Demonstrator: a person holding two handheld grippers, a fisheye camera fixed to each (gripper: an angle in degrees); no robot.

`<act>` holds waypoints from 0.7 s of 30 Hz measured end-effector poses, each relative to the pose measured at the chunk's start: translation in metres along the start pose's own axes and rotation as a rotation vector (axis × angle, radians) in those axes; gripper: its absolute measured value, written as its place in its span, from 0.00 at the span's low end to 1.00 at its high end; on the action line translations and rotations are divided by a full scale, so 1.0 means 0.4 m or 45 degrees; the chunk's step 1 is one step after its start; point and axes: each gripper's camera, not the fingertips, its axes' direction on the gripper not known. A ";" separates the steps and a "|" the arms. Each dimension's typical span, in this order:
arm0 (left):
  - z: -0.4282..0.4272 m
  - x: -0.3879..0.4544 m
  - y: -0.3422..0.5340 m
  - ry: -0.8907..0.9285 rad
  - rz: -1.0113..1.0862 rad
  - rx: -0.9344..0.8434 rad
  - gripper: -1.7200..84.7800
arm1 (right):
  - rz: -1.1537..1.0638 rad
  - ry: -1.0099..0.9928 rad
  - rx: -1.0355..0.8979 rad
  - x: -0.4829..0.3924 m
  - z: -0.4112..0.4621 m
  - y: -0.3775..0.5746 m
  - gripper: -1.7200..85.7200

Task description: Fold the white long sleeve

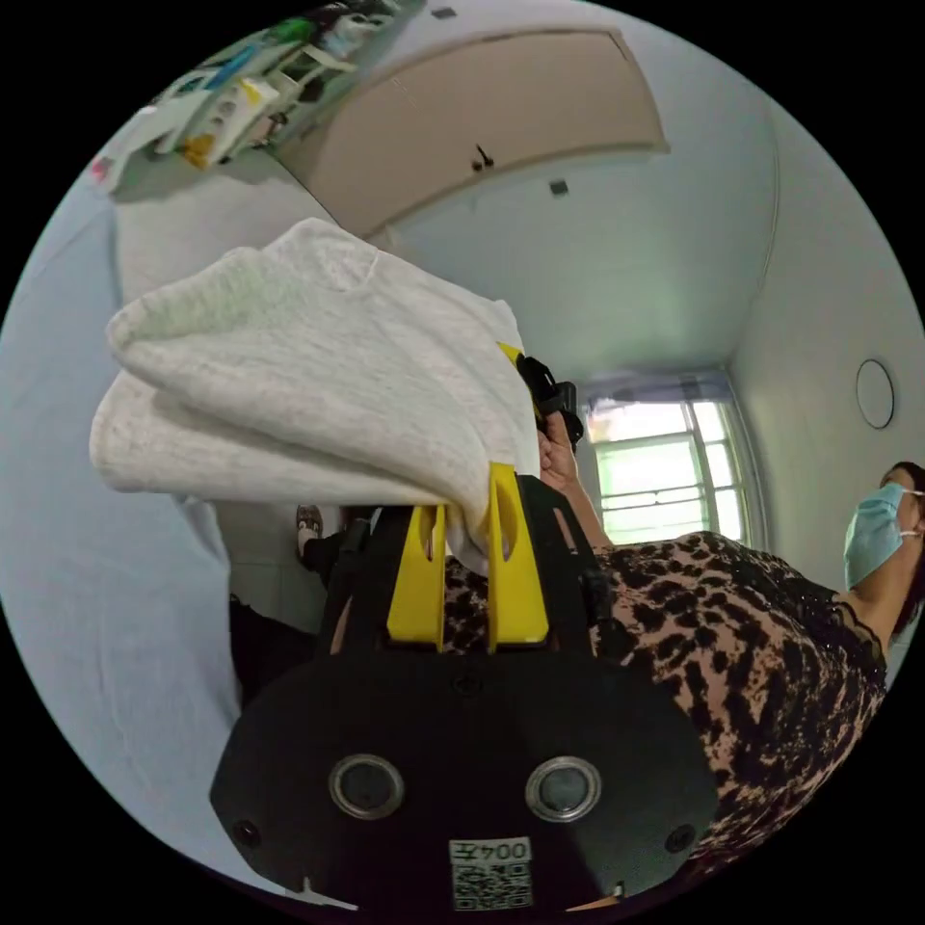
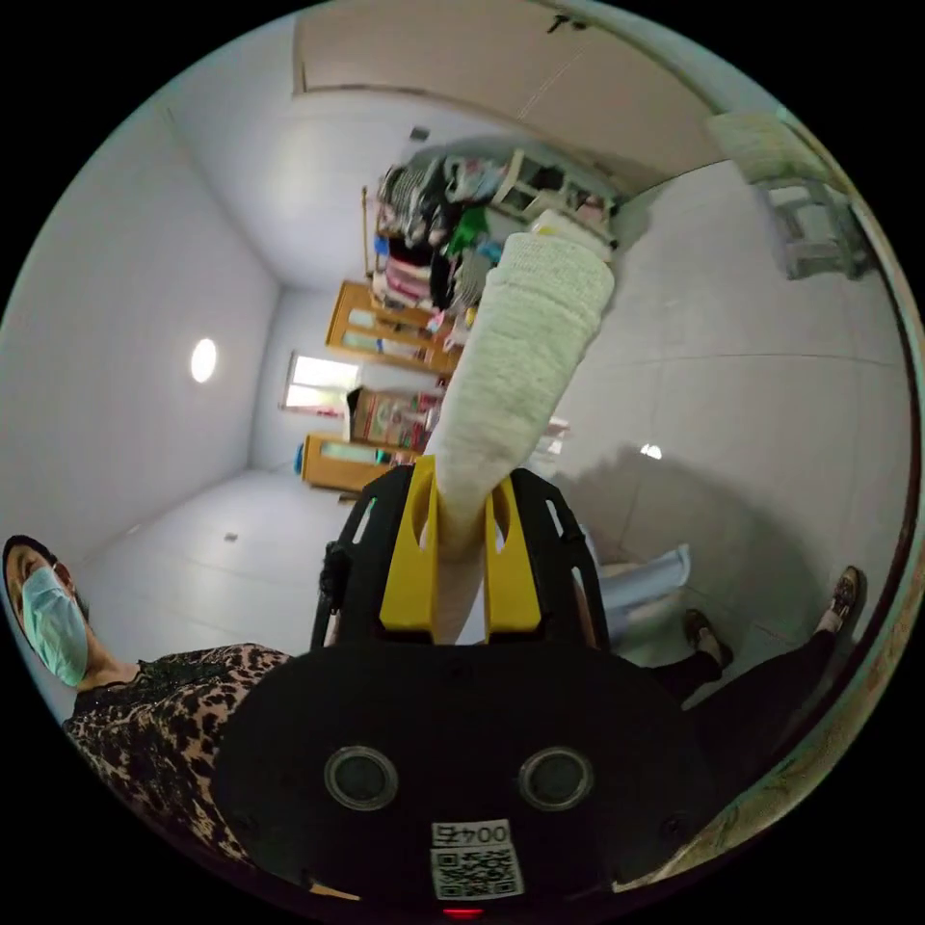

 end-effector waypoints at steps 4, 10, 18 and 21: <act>0.339 0.055 -0.235 0.059 0.059 -0.309 0.12 | 0.190 0.045 0.287 0.260 -0.257 0.161 0.11; 0.907 0.128 -0.454 0.104 0.024 -0.687 0.12 | 0.451 0.135 0.562 0.626 -0.587 0.381 0.11; 1.569 0.212 -0.629 -0.008 0.042 -1.013 0.11 | 0.718 0.314 0.705 1.015 -0.901 0.540 0.10; 1.753 0.320 -0.719 -0.074 0.253 -1.060 0.11 | 0.662 0.352 0.803 1.084 -1.010 0.546 0.11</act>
